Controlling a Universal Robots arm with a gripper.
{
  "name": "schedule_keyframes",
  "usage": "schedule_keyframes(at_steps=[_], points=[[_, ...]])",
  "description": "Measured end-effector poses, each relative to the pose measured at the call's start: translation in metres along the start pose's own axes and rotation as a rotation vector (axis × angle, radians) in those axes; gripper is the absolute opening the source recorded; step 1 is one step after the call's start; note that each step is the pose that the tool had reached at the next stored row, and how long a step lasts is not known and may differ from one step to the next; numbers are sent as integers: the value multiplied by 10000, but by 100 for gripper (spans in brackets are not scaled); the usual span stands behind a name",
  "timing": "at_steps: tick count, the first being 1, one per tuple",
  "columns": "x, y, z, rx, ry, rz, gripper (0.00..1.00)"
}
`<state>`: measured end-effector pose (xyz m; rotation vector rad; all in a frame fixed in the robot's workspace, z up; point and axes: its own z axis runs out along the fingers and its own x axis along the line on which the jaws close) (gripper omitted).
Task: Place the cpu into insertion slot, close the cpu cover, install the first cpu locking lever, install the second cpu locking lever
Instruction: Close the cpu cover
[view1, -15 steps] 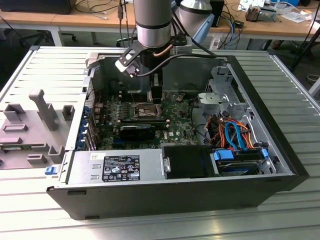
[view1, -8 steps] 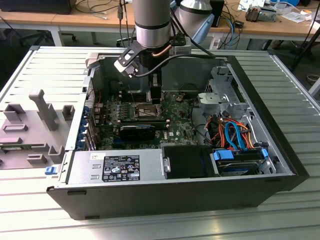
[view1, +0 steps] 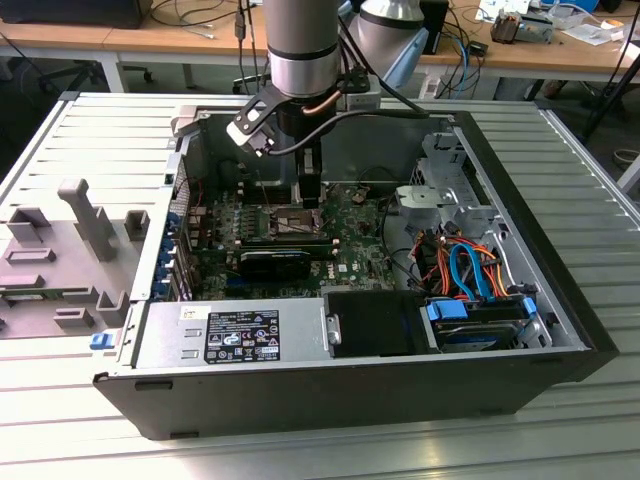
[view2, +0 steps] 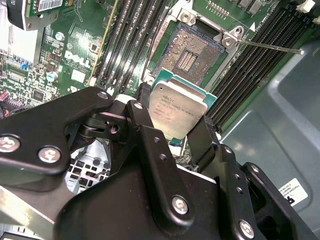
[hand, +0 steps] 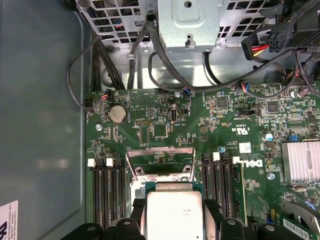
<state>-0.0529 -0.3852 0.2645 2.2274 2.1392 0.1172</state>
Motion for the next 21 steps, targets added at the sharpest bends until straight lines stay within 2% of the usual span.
schedule_keyframes(at_steps=[10,19,21], points=[[-1,-39,4,1,2,-32,55],[-2,-50,14,5,23,-252,55],[-2,-68,48,5,22,-253,55]])
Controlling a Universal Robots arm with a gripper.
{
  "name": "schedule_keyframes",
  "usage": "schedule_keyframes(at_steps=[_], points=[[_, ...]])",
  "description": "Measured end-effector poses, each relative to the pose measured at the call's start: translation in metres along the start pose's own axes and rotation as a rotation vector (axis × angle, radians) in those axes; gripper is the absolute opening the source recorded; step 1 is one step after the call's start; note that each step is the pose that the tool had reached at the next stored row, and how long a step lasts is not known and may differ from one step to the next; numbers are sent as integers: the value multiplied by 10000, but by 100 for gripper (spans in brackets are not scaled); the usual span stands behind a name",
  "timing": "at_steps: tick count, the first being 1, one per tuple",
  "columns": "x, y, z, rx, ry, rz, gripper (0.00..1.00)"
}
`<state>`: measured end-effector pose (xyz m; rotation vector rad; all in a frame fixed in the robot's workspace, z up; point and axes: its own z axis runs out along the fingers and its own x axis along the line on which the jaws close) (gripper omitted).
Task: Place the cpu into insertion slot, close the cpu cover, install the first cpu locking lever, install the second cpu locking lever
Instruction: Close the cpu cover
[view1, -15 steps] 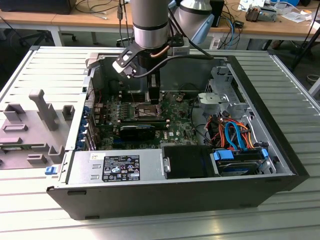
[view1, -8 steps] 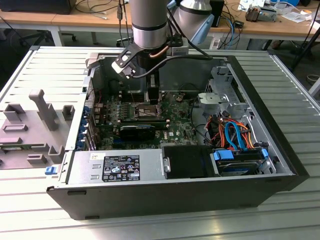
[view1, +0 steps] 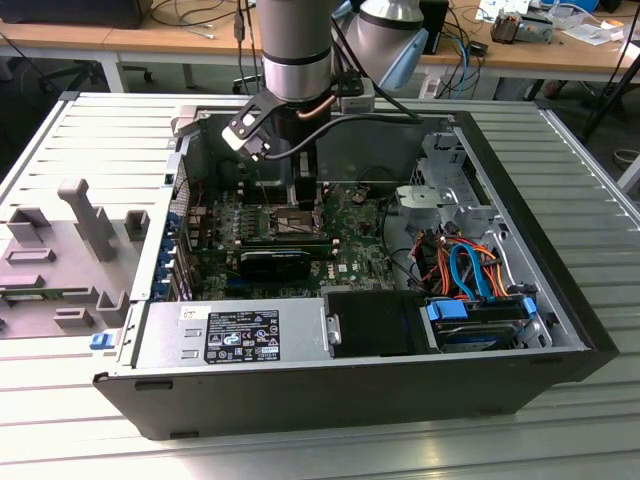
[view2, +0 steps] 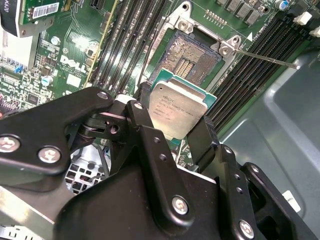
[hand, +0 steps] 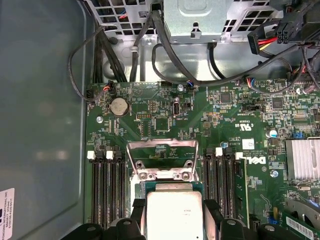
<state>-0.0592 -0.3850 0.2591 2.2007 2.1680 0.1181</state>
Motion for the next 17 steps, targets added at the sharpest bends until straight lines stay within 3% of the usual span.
schedule_keyframes(at_steps=[17], points=[[44,-19,28,0,-4,-20,55]])
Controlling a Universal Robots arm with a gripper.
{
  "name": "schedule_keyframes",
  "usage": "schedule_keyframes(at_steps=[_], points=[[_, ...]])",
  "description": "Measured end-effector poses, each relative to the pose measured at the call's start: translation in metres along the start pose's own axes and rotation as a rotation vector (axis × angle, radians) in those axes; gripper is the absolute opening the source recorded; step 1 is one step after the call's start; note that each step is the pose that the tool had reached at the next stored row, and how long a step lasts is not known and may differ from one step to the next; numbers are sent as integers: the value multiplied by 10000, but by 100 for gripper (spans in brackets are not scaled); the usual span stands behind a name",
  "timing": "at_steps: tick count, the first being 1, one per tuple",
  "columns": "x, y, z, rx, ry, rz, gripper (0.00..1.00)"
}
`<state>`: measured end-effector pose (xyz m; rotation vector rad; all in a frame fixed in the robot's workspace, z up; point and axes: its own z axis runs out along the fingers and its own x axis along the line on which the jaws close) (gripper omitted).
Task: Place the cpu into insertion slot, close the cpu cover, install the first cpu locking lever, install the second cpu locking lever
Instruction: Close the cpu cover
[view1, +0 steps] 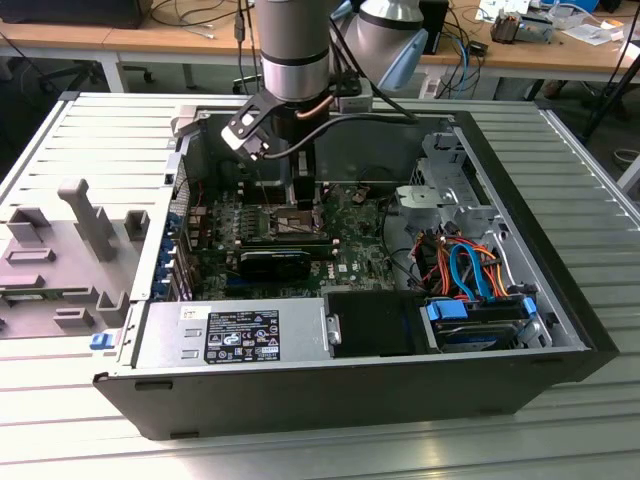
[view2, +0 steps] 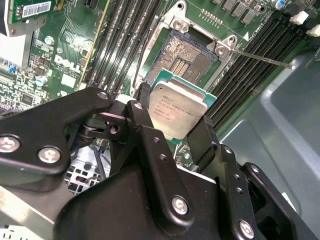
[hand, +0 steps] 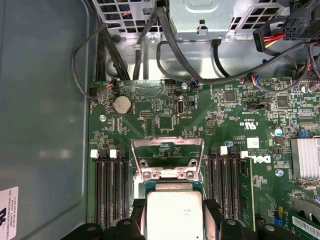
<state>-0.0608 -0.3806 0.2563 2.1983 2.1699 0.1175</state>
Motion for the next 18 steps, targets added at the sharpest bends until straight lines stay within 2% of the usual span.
schedule_keyframes(at_steps=[18], points=[[-1,-40,38,4,19,-211,55]])
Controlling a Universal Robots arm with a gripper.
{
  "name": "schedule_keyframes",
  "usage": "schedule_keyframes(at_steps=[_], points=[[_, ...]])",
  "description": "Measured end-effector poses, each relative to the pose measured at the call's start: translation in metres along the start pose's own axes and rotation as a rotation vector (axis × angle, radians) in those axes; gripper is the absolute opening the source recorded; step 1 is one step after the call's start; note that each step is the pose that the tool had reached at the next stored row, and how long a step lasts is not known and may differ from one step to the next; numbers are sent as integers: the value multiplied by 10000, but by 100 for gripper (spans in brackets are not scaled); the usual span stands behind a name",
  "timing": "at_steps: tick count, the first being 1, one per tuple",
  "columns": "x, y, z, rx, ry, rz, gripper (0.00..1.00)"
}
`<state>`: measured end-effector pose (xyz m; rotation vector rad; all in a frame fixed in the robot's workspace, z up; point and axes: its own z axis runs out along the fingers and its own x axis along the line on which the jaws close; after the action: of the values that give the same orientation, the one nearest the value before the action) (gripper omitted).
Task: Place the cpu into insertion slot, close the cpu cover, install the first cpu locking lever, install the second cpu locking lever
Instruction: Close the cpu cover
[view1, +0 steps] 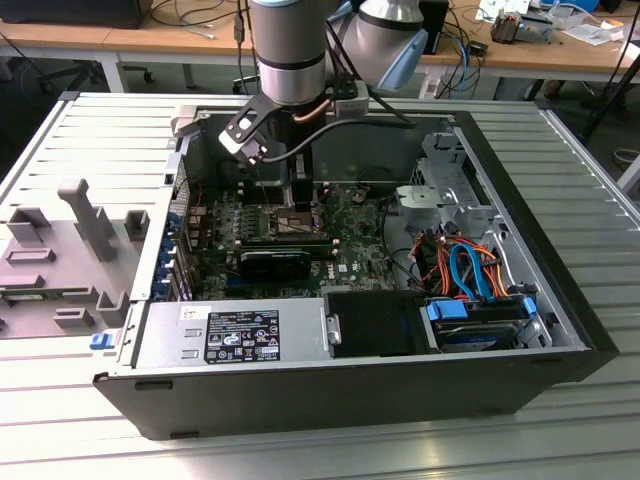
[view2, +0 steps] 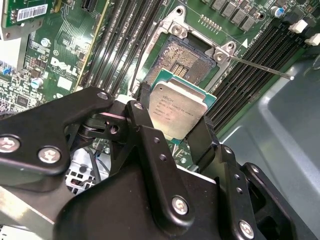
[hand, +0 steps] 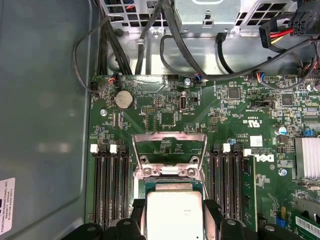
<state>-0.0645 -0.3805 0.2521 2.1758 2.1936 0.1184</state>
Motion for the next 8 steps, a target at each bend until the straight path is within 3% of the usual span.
schedule_keyframes(at_steps=[8], points=[[0,-11,11,1,1,-15,55]])
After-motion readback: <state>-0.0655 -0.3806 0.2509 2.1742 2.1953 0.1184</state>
